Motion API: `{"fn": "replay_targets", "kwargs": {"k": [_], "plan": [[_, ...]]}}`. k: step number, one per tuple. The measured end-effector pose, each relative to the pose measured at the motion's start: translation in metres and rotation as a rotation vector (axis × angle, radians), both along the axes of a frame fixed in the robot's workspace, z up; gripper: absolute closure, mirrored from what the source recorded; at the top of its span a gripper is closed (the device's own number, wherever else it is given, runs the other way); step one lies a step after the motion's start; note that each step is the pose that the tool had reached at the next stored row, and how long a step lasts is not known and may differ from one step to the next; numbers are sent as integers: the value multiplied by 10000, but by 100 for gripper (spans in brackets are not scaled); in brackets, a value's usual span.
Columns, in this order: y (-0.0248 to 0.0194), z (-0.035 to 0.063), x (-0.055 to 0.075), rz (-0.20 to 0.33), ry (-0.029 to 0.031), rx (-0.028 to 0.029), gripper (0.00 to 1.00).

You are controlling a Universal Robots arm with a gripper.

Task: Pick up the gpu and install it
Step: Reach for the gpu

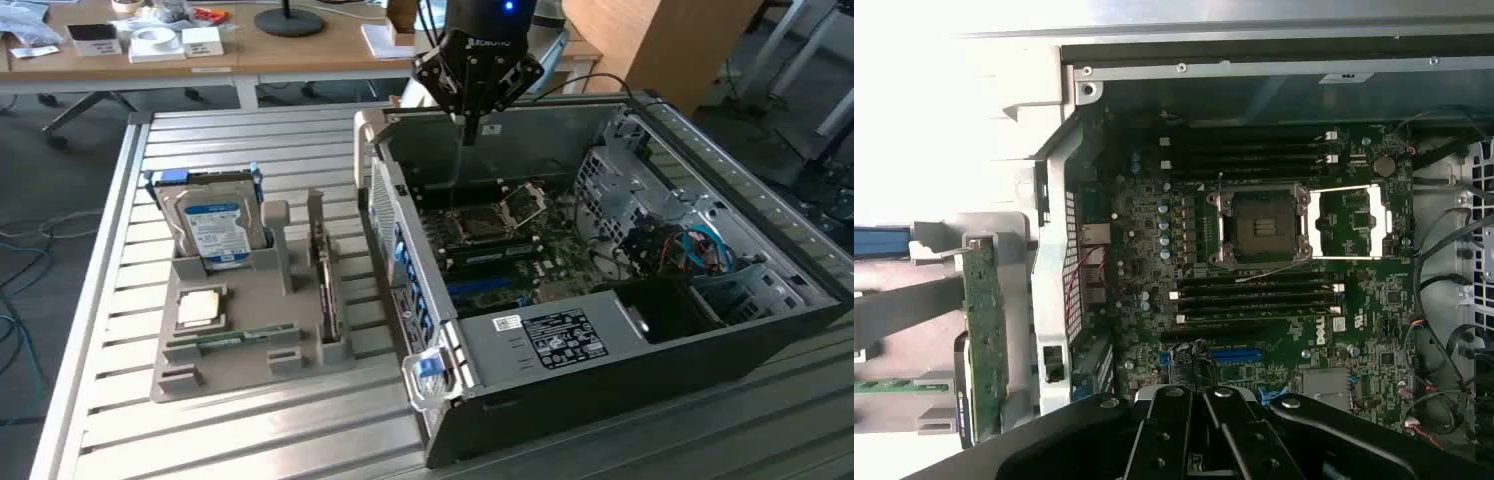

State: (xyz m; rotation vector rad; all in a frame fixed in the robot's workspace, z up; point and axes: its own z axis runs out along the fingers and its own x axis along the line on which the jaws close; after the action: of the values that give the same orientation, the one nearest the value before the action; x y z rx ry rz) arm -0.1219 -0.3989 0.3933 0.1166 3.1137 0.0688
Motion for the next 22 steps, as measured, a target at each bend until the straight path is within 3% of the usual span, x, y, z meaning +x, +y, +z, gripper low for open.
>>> {"fn": "replay_targets", "kwargs": {"k": [22], "plan": [[0,0,-74,-1,0,0,89]]}}
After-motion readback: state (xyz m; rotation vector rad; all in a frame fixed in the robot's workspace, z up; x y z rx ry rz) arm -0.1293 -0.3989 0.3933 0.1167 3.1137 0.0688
